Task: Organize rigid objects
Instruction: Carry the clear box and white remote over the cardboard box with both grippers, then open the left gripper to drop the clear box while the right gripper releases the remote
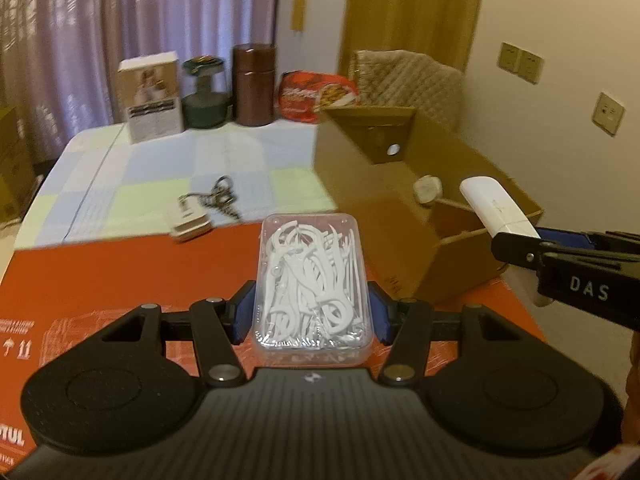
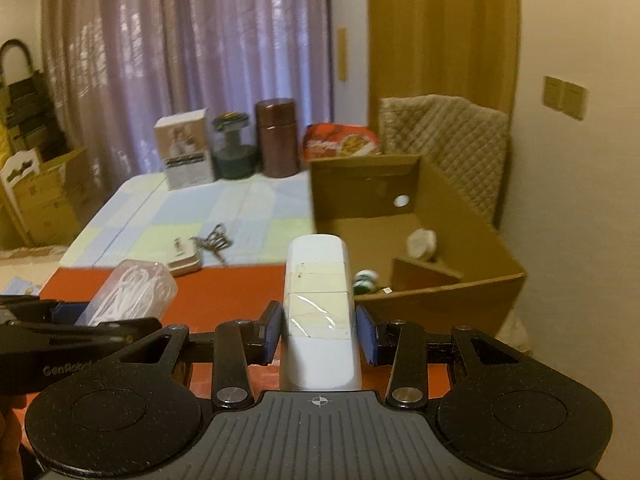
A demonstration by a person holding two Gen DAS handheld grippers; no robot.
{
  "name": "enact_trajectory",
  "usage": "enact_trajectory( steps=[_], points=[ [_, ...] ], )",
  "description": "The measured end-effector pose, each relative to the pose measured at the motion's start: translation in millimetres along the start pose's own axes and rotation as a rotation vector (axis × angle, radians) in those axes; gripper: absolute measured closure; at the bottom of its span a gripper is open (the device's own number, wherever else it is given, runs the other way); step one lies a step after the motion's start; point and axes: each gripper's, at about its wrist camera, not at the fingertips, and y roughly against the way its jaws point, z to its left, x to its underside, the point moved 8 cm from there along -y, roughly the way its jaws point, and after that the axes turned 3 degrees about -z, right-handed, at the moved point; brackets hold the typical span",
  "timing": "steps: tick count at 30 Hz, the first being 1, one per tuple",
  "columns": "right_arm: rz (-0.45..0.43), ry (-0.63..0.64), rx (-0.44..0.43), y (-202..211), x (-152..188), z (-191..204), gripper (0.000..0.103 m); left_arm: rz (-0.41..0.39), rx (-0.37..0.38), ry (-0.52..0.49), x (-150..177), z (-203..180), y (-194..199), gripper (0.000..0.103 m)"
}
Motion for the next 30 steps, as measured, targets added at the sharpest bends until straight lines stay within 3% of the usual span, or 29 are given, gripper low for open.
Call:
enact_trajectory(
  steps=[15,30],
  points=[
    [-0.014,-0.02,0.081,-5,-30,-75,0.066,-0.017,0.122,-0.081,-49,-75,-36,0.051],
    [0.084,-0.003,0.007,-103,-66,-127,0.066,0.001,0.16,-0.106,-110,-102,-129,0.051]
  ],
)
